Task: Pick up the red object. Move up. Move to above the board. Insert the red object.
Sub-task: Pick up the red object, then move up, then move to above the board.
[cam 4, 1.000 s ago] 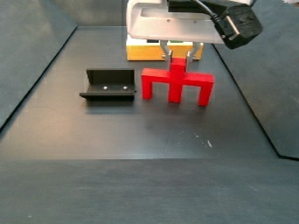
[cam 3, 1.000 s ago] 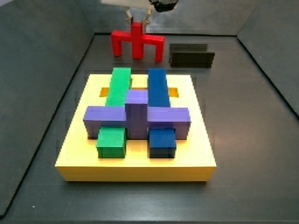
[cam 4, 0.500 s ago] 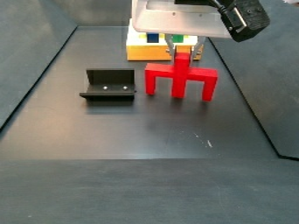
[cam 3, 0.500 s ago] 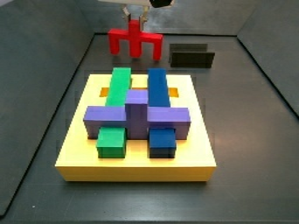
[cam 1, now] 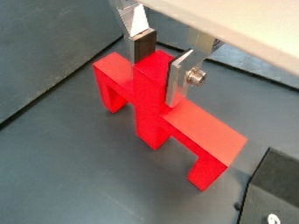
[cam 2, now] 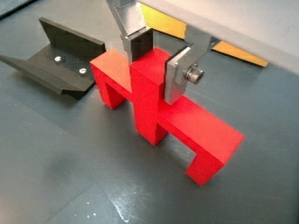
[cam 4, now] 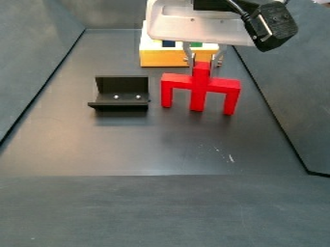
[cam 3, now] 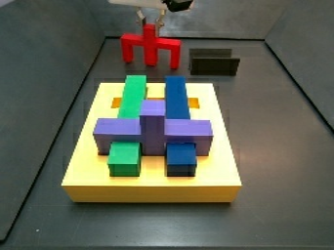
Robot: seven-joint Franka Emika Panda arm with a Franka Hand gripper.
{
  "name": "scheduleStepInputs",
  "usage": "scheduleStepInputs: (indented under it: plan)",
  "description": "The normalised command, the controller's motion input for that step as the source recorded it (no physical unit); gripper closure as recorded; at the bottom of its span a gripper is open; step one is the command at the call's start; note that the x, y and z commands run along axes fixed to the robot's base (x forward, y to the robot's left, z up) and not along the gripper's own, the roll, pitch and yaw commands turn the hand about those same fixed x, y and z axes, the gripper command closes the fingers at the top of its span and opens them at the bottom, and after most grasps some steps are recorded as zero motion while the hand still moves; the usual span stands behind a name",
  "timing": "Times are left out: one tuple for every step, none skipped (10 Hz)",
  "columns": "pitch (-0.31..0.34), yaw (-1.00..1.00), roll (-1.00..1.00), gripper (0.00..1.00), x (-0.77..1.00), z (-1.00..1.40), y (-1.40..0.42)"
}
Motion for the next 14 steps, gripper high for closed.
scheduleStepInputs:
  plan:
    - [0.0, 0.0, 0.0, 1.0, 0.0, 0.0, 0.0]
    - [0.0, 0.0, 0.0, 1.0, 0.0, 0.0, 0.0]
    - [0.0, 0.0, 0.0, 1.0, 0.0, 0.0, 0.0]
    - [0.0, 0.0, 0.0, 1.0, 0.0, 0.83, 0.0]
    - [0.022, -0.02, 0.0, 1.0, -0.04, 0.84, 0.01]
    - [0.02, -0.01, 0.02, 1.0, -0.05, 0.32, 0.01]
    - [0.0, 0.0, 0.0, 1.0, 0.0, 1.4, 0.0]
    - [0.044, 0.0, 0.0, 1.0, -0.02, 1.4, 0.0]
    - [0.036, 0.0, 0.02, 1.0, -0.03, 1.4, 0.0]
    - [0.064, 0.0, 0.02, 1.0, 0.05, 1.0, 0.0]
    - [0.095, 0.0, 0.02, 1.0, 0.06, 0.63, 0.0]
    - [0.081, 0.0, 0.02, 1.0, 0.05, 0.32, 0.0]
    - [0.06, 0.0, 0.02, 1.0, 0.03, 0.21, 0.0]
    - [0.216, 0.83, -0.02, 1.0, 0.19, 0.22, -1.4]
